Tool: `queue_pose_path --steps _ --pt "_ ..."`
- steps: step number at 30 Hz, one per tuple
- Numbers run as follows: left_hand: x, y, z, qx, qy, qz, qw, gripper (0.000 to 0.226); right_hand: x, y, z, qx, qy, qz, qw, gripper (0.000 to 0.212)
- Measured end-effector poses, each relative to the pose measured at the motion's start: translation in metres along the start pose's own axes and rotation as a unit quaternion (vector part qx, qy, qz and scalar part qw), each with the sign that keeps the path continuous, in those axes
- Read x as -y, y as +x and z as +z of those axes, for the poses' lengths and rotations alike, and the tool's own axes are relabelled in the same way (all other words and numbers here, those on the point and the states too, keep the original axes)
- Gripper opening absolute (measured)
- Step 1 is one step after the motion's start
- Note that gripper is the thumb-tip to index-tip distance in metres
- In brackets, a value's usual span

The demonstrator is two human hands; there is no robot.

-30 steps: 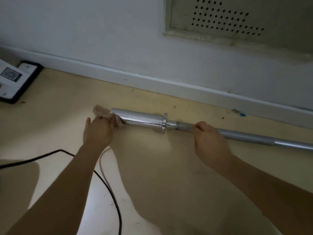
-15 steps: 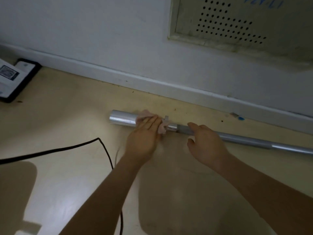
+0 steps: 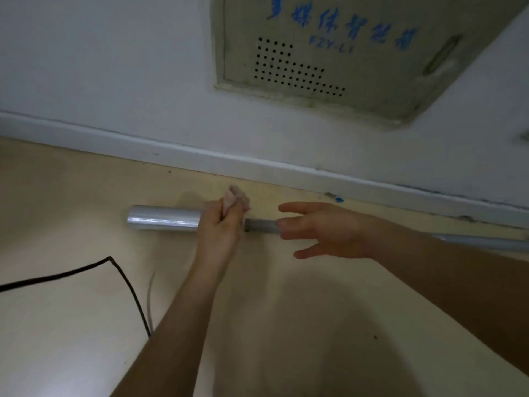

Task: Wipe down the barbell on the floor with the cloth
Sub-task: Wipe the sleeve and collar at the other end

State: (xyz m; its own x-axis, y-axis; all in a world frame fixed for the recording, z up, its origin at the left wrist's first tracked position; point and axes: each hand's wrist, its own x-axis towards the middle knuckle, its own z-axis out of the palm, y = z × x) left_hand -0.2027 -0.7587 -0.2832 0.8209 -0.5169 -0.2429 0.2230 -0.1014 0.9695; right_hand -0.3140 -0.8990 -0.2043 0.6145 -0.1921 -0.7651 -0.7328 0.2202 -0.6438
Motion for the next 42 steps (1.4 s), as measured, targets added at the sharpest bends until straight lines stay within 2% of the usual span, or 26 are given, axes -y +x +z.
queue_pose_path --steps 1,3,5,7,8,10,13,14,18,21,24,26,28,31,32,34,35,36,38,39,41,42 --pt "-0.016 -0.005 0.008 0.026 -0.082 -0.017 0.996 0.023 0.004 -0.005 -0.002 0.027 -0.011 -0.015 0.999 0.055" --pt "-0.041 -0.015 0.033 0.077 -0.135 -0.015 0.988 0.021 0.012 -0.017 -0.006 0.036 -0.040 -0.049 0.997 0.056" --pt "-0.060 -0.024 0.060 0.135 -0.163 -0.016 0.977 0.016 0.018 -0.032 -0.021 -0.035 -0.079 -0.099 0.991 0.048" --pt "-0.082 -0.029 0.088 0.227 -0.197 -0.032 0.953 0.018 0.022 -0.057 -0.048 -0.094 -0.130 -0.138 0.977 0.039" --pt "-0.093 -0.031 0.103 0.262 -0.176 -0.034 0.948 0.023 0.022 -0.071 -0.065 -0.100 -0.149 -0.144 0.973 0.034" --pt "-0.114 -0.039 0.134 0.286 -0.052 -0.014 0.957 0.025 0.015 -0.101 -0.100 -0.098 -0.178 -0.153 0.967 0.025" --pt "-0.136 -0.057 0.181 0.293 0.097 0.020 0.951 0.007 -0.005 -0.143 -0.150 -0.115 -0.221 -0.169 0.954 0.024" --pt "-0.141 -0.064 0.198 0.293 0.144 0.035 0.945 0.008 -0.015 -0.155 -0.165 -0.124 -0.223 -0.175 0.951 0.022" --pt "-0.152 -0.100 0.265 0.323 0.264 0.052 0.908 0.020 -0.066 -0.190 -0.221 -0.114 -0.112 -0.232 0.959 0.008" --pt "-0.157 -0.126 0.310 0.366 0.262 0.041 0.892 0.003 -0.109 -0.212 -0.257 -0.073 0.005 -0.249 0.966 0.015" --pt "-0.158 -0.143 0.344 0.377 0.238 0.009 0.895 0.017 -0.149 -0.230 -0.288 -0.036 0.135 -0.235 0.962 0.014" --pt "-0.157 -0.153 0.363 0.379 0.232 -0.022 0.896 0.014 -0.172 -0.236 -0.307 -0.065 0.167 -0.235 0.955 0.009" --pt "-0.152 -0.164 0.381 0.382 0.238 -0.056 0.892 0.007 -0.192 -0.240 -0.323 -0.099 0.132 -0.253 0.953 0.010" --pt "-0.138 -0.176 0.409 0.364 0.291 -0.069 0.882 0.011 -0.213 -0.247 -0.346 -0.148 0.048 -0.301 0.941 0.016" --pt "-0.132 -0.179 0.420 0.351 0.317 -0.062 0.879 0.011 -0.219 -0.249 -0.356 -0.205 -0.021 -0.316 0.926 0.019" --pt "-0.118 -0.182 0.440 0.333 0.346 -0.054 0.876 0.012 -0.232 -0.248 -0.375 -0.314 -0.184 -0.340 0.867 0.026" --pt "-0.110 -0.182 0.451 0.328 0.346 -0.055 0.877 0.014 -0.238 -0.247 -0.383 -0.337 -0.228 -0.343 0.847 0.029" --pt "-0.102 -0.181 0.462 0.323 0.341 -0.054 0.881 0.015 -0.245 -0.247 -0.391 -0.342 -0.231 -0.340 0.845 0.030" --pt "-0.084 -0.176 0.485 0.313 0.330 -0.041 0.890 0.013 -0.261 -0.243 -0.408 -0.354 -0.191 -0.313 0.860 0.030" --pt "-0.075 -0.174 0.497 0.309 0.322 -0.034 0.894 0.011 -0.270 -0.242 -0.417 -0.349 -0.138 -0.294 0.879 0.028" --pt "-0.054 -0.168 0.516 0.303 0.318 -0.020 0.898 0.010 -0.288 -0.244 -0.434 -0.277 0.077 -0.267 0.920 0.017" --pt "-0.041 -0.166 0.524 0.296 0.331 -0.005 0.896 0.012 -0.297 -0.244 -0.444 -0.230 0.201 -0.245 0.920 0.013"
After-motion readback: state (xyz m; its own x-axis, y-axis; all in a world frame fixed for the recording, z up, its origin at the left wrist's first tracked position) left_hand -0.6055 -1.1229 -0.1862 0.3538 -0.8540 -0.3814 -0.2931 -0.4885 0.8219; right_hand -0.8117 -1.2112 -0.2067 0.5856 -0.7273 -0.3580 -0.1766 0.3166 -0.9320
